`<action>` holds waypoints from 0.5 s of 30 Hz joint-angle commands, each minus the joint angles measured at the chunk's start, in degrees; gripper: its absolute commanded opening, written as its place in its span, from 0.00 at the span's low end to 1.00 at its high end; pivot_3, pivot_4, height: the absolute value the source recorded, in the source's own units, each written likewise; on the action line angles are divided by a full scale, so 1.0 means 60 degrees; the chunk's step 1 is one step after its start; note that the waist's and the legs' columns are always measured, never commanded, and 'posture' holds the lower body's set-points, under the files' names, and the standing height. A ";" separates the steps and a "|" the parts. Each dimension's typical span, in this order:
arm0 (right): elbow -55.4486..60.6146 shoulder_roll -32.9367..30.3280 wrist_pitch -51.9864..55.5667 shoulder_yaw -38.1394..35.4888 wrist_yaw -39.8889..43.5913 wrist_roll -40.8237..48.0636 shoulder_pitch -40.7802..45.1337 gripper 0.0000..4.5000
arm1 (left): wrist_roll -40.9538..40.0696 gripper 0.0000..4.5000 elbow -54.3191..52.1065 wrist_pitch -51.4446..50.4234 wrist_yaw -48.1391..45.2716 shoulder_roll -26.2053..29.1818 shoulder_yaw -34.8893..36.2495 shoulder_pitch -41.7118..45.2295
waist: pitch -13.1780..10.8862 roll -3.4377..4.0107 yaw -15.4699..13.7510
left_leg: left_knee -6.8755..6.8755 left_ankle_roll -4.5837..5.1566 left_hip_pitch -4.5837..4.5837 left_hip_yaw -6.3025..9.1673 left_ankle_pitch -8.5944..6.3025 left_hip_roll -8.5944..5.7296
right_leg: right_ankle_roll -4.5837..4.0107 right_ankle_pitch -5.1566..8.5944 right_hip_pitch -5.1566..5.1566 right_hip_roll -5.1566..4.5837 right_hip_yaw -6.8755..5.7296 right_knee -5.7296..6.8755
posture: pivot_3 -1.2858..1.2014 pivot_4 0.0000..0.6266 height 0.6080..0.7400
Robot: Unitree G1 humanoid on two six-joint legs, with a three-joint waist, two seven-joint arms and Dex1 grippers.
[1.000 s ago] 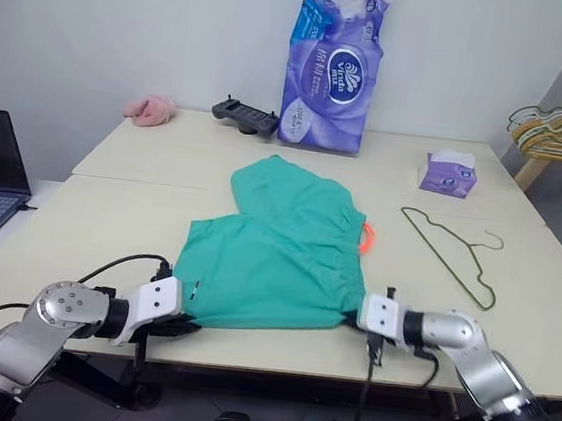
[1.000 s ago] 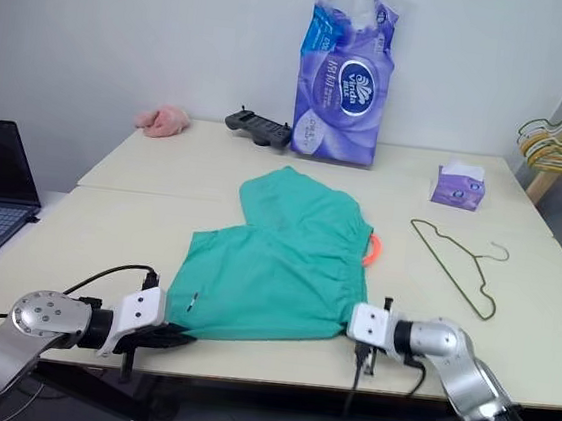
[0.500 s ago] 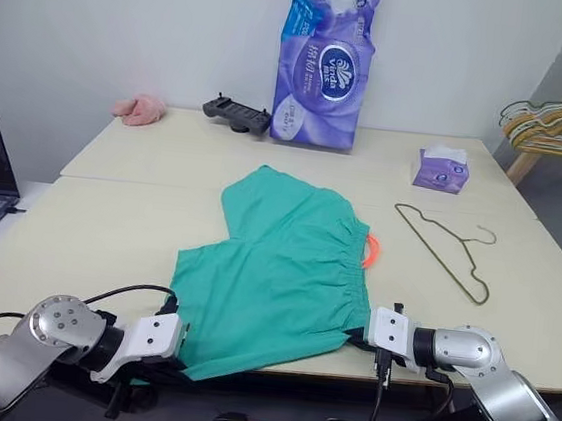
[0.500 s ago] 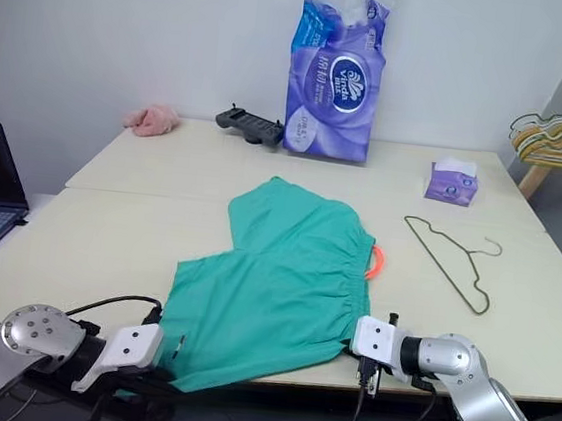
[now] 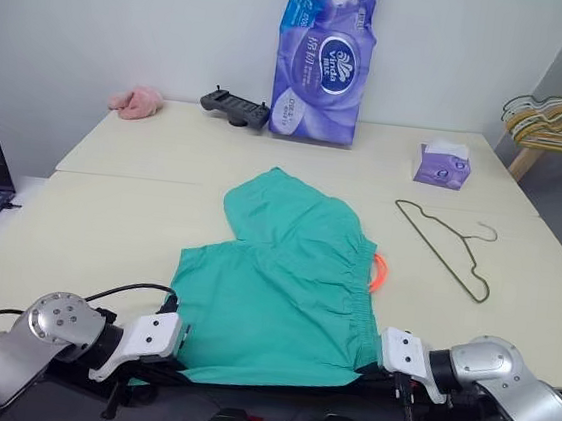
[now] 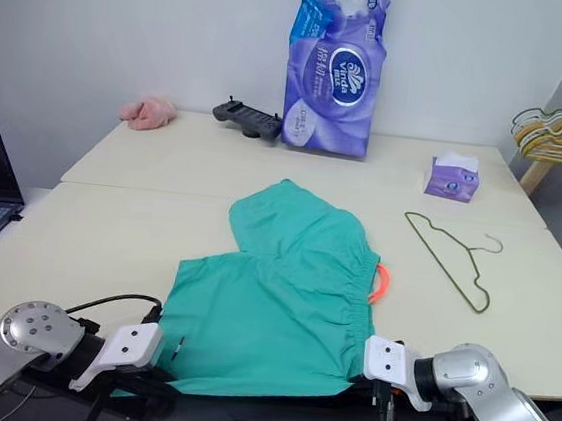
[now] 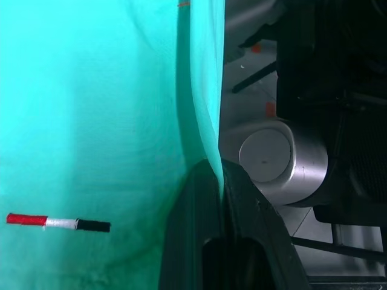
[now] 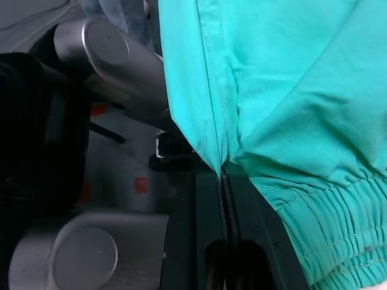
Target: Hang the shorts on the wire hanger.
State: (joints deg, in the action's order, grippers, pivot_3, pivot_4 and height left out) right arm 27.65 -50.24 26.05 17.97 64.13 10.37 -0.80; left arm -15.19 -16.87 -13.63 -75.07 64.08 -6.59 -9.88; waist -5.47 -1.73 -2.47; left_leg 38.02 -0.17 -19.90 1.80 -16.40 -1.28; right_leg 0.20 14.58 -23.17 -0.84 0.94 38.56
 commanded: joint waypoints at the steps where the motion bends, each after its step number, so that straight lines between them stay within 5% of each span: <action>1: 0.0330 -0.0242 0.0469 -0.0383 -0.0115 0.0110 0.0174 0.00 | 0.0375 0.00 0.0439 0.0103 -0.0209 0.0412 0.0130 0.0030 | -0.0015 0.0002 -0.0002 | -0.0004 0.0000 -0.0002 0.0002 0.0000 0.0000 | 0.0000 0.0000 -0.0001 0.0000 -0.0003 -0.0002 | 0.56 0.10 1.00; 7: 0.0946 -0.0309 0.1032 -0.0323 -0.0182 0.0308 0.0123 0.00 | 0.0492 0.00 0.0804 0.0496 -0.0392 0.0453 0.0023 0.0081 | -0.0054 0.0013 -0.0003 | -0.0011 -0.0006 -0.0014 0.0016 -0.0004 0.0000 | -0.0006 0.0004 -0.0002 -0.0001 -0.0014 -0.0022 | 0.56 0.11 1.00; 10: 0.1419 -0.0427 0.1674 -0.0420 -0.0089 0.0801 0.0116 0.14 | 0.0320 0.21 0.0935 0.0460 -0.0725 0.0497 0.0019 0.0167 | -0.0083 0.0022 0.0003 | -0.0012 -0.0008 -0.0016 0.0018 -0.0005 0.0000 | -0.0007 0.0004 -0.0001 -0.0001 -0.0016 -0.0027 | 0.56 0.11 1.00; 15: 0.2219 -0.0891 0.2872 -0.0894 0.0196 0.1999 0.0251 0.53 | -0.0281 0.56 0.1010 0.0164 -0.1091 0.0263 0.0207 0.0572 | -0.0112 0.0050 0.0015 | -0.0008 -0.0008 -0.0058 0.0048 -0.0005 0.0003 | 0.0001 -0.0001 0.0000 -0.0003 -0.0047 -0.0089 | 0.56 0.12 1.00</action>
State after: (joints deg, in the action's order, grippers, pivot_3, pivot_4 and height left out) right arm 38.08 -54.80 40.98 15.11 64.57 18.94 -0.48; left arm -14.87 -10.34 -11.60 -80.99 65.97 -7.04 -8.03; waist -6.14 -1.43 -2.38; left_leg 37.97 -0.22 -20.31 2.10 -16.43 -1.26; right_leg 0.25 14.55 -23.18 -0.87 0.64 37.97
